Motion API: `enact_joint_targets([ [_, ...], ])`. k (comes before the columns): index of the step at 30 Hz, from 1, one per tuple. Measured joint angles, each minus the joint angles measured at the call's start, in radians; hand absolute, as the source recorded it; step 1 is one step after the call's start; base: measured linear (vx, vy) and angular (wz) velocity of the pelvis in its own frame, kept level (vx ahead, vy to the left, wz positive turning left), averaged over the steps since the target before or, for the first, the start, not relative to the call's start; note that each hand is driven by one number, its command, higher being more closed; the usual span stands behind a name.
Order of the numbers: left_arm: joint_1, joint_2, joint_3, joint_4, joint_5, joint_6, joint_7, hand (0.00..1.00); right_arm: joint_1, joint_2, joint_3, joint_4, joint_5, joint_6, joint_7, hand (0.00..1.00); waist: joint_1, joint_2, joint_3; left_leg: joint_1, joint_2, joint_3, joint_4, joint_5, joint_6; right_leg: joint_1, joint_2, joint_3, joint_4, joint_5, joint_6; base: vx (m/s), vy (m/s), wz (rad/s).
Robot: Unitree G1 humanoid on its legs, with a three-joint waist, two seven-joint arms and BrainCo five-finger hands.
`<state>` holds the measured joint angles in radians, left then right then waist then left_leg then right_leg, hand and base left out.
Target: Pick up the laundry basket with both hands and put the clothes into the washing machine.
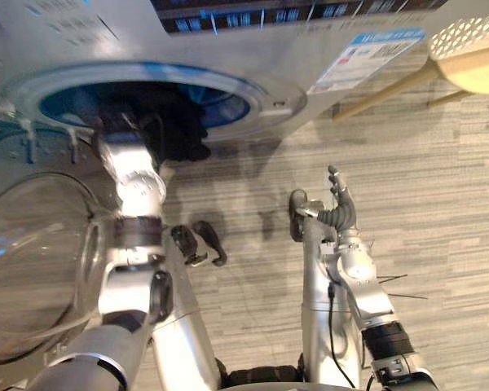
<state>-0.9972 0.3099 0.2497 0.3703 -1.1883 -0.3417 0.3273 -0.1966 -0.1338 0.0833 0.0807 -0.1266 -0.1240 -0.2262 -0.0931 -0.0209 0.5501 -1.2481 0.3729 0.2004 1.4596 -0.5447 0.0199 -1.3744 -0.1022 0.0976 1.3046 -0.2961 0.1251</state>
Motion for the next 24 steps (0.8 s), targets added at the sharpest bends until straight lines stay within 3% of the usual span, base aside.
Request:
enact_joint_targets([
  [4,-0.157,0.086,-0.023,-0.05,-0.057,-0.064,0.019,1.0,0.011,0.001,-0.018,-0.059,0.036,-0.028,0.024,0.0,-0.005,-0.003,0.002,-0.088,0.018,-0.028,0.049,-0.002,-0.003,-0.077,0.015,-0.01,0.039,-0.001,-0.004,-0.06,-0.046,-0.08],
  [6,-0.265,0.138,-0.049,-0.067,-0.064,-0.131,0.023,1.0,0.022,0.007,-0.044,-0.088,0.052,-0.031,0.037,0.0,-0.007,-0.01,0.005,-0.138,0.03,-0.037,0.071,-0.003,-0.003,-0.125,0.022,-0.013,0.057,-0.003,-0.011,-0.03,-0.018,-0.11],
  [8,-0.322,0.156,-0.074,-0.071,-0.071,-0.167,0.023,1.0,0.041,0.007,-0.048,-0.122,0.068,-0.048,0.056,0.0,-0.01,-0.013,0.006,-0.176,0.033,-0.051,0.087,-0.003,-0.003,-0.156,0.025,-0.02,0.071,-0.003,-0.011,-0.01,-0.009,-0.02],
  [15,-0.389,0.177,-0.117,-0.095,-0.126,-0.224,-0.041,1.0,0.06,0.031,-0.074,-0.186,0.068,-0.071,0.085,0.0,-0.02,-0.015,0.007,-0.245,0.036,-0.072,0.131,-0.011,-0.007,-0.216,0.025,-0.027,0.115,-0.014,-0.011,0.0,0.0,0.0],
  [16,-0.388,0.178,-0.134,-0.072,-0.125,-0.222,-0.045,0.0,0.061,0.033,-0.079,-0.188,0.069,-0.076,0.094,0.0,-0.021,-0.015,0.007,-0.252,0.035,-0.075,0.133,-0.012,-0.007,-0.221,0.024,-0.029,0.118,-0.015,-0.011,0.0,0.004,0.05],
  [18,-0.385,0.188,-0.177,-0.013,-0.09,-0.185,-0.044,0.0,0.061,0.03,-0.081,-0.192,0.077,-0.081,0.097,0.0,-0.021,-0.016,0.008,-0.261,0.033,-0.081,0.137,-0.012,-0.007,-0.226,0.02,-0.033,0.124,-0.02,-0.011,0.0,0.004,0.07],
  [20,-0.363,0.216,-0.245,0.043,0.065,-0.111,-0.042,0.0,0.061,0.028,-0.088,-0.196,0.077,-0.091,0.097,0.0,-0.02,-0.016,0.008,-0.268,0.032,-0.084,0.137,-0.012,-0.007,-0.23,0.015,-0.038,0.125,-0.024,-0.012,0.01,0.006,0.05],
  [21,-0.357,0.229,-0.295,0.065,0.234,-0.054,-0.043,0.0,0.063,0.029,-0.096,-0.205,0.077,-0.098,0.098,0.0,-0.017,-0.017,0.008,-0.275,0.029,-0.086,0.137,-0.012,-0.006,-0.236,0.013,-0.039,0.127,-0.025,-0.014,0.01,0.008,0.04],
  [22,-0.357,0.23,-0.317,0.073,0.304,-0.031,-0.042,0.0,0.064,0.029,-0.1,-0.206,0.078,-0.101,0.098,0.0,-0.016,-0.017,0.008,-0.276,0.028,-0.086,0.137,-0.012,-0.006,-0.238,0.012,-0.039,0.129,-0.025,-0.014,0.02,0.008,0.05],
  [23,-0.357,0.23,-0.343,0.092,0.471,0.015,-0.04,0.0,0.064,0.029,-0.106,-0.205,0.077,-0.107,0.099,0.0,-0.012,-0.017,0.008,-0.277,0.027,-0.086,0.137,-0.012,-0.006,-0.239,0.012,-0.039,0.132,-0.027,-0.014,0.02,0.004,0.07],
  [24,-0.357,0.232,-0.393,0.122,0.787,0.098,-0.042,0.0,0.064,0.027,-0.109,-0.205,0.077,-0.109,0.103,0.0,-0.009,-0.017,0.008,-0.278,0.026,-0.088,0.137,-0.012,-0.007,-0.239,0.01,-0.039,0.136,-0.032,-0.016,0.03,0.002,0.07],
])
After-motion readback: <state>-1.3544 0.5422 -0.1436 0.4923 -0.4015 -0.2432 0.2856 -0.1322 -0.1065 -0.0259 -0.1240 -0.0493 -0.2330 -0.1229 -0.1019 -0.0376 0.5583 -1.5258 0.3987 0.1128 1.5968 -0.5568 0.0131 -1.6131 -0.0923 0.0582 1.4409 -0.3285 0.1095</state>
